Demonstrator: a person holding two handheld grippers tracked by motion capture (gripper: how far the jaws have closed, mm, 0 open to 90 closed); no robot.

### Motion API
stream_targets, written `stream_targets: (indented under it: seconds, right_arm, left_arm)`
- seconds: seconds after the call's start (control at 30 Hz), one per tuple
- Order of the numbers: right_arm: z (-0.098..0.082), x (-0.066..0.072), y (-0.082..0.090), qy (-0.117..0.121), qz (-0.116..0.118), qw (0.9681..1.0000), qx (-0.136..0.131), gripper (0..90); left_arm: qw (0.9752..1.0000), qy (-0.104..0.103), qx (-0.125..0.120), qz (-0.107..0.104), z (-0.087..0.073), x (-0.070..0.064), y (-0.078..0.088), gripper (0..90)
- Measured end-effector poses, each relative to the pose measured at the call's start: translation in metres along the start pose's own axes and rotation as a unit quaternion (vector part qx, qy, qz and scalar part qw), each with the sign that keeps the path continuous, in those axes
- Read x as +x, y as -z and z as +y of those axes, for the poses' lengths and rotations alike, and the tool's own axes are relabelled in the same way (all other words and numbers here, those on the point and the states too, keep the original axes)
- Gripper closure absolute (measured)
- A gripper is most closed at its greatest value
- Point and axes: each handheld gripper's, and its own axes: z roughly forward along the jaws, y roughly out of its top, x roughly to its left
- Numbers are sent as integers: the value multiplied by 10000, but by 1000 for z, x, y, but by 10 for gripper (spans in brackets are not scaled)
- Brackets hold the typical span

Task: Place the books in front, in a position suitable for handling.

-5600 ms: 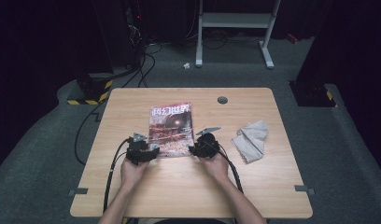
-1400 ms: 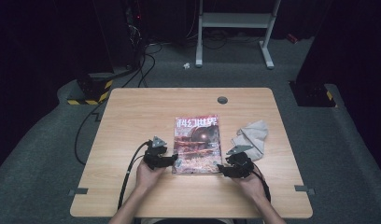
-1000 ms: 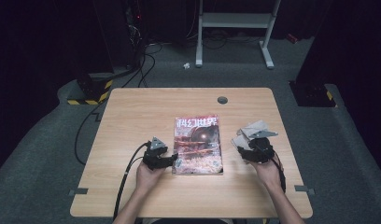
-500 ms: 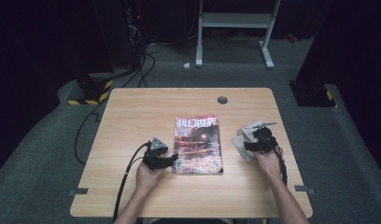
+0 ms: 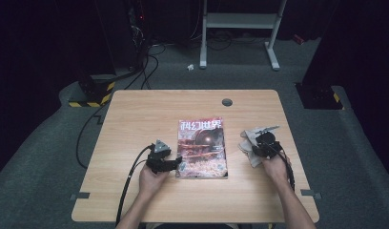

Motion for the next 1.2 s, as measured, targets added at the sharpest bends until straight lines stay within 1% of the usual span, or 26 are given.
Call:
stream_targets:
  seconds: [0.03, 0.1, 0.13, 0.2, 0.23, 0.33, 0.4, 0.5, 0.53, 0.6, 0.67, 0.7, 0.73, 0.83, 0.87, 0.9, 0.93, 1.0, 1.07, 1.13, 1.17, 1.2]
  right_arm:
    - [0, 1, 1, 117, -14, 9999, 24, 780]
    - [0, 2, 2, 189, 9, 9998, 52, 824]
    - [0, 1, 3, 146, 75, 9999, 8, 835]
    - [-1, -3, 7, 10, 298, 9995, -92, 839]
    - [-1, -2, 10, 47, 378, 9992, -143, 841]
    - [-1, 10, 26, 286, 547, 9976, -303, 841]
    - [-1, 19, 36, 482, 644, 9960, -393, 841]
    - [0, 36, 51, 899, 780, 9916, -513, 840]
    - [0, 39, 53, 945, 834, 9905, -548, 840]
    - [0, 51, 59, 1120, 1006, 9866, -622, 840]
    - [1, 59, 61, 1257, 1114, 9836, -651, 839]
    - [1, 68, 63, 1384, 1218, 9806, -664, 839]
    - [2, 72, 64, 1457, 1268, 9790, -647, 839]
    - [3, 90, 65, 1707, 1431, 9730, -611, 839]
    - [4, 97, 66, 1832, 1475, 9702, -579, 839]
    - [4, 105, 65, 1956, 1523, 9674, -527, 838]
    - [4, 110, 64, 2028, 1523, 9661, -486, 838]
    - [4, 122, 57, 2223, 1595, 9612, -360, 837]
    - [3, 130, 49, 2266, 1677, 9591, -258, 834]
    - [3, 138, 37, 2247, 1760, 9584, -94, 815]
    - [2, 141, 32, 2209, 1827, 9580, -42, 780]
    - [2, 143, 29, 2218, 1833, 9577, -14, 732]
  left_arm:
    - [10000, 0, -1, 6, 0, 0, 0, 363]
    - [10000, 3, 0, 13, 0, 0, 0, 359]
    - [10000, 2, 1, 15, 0, 0, 0, 358]
    - [10000, 5, 1, 14, 0, 0, 0, 357]
    - [10000, 7, 0, 15, 0, 0, 0, 357]
    - [10000, 11, 0, 15, 0, 0, 0, 355]
    - [10000, 16, 1, 26, 0, 0, 0, 352]
    - [10000, 11, 1, 36, 0, 0, 0, 350]
    - [10000, 16, 0, 30, 0, 0, 0, 350]
    - [10000, 16, -1, 32, 0, 0, 0, 350]
    - [10000, 12, 1, 35, 0, 0, 0, 349]
    - [10000, 13, 1, 36, 0, 0, 0, 349]
    - [10000, 12, 1, 36, 0, 0, 0, 349]
    - [10000, 13, 2, 37, 0, 0, 0, 349]
    - [10000, 11, 4, 39, 0, 0, 0, 348]
    - [10000, 11, 3, 40, 0, 0, 0, 347]
    - [10000, 12, 3, 39, 0, 0, 0, 347]
    - [10000, 14, 3, 40, 0, 0, 0, 347]
    - [10000, 16, 4, 46, 0, 0, 0, 345]
    - [10000, 13, 4, 53, 0, 0, 0, 343]
    - [10000, 11, 5, 54, 0, 0, 0, 343]
    - [10000, 18, 4, 47, 0, 0, 0, 343]
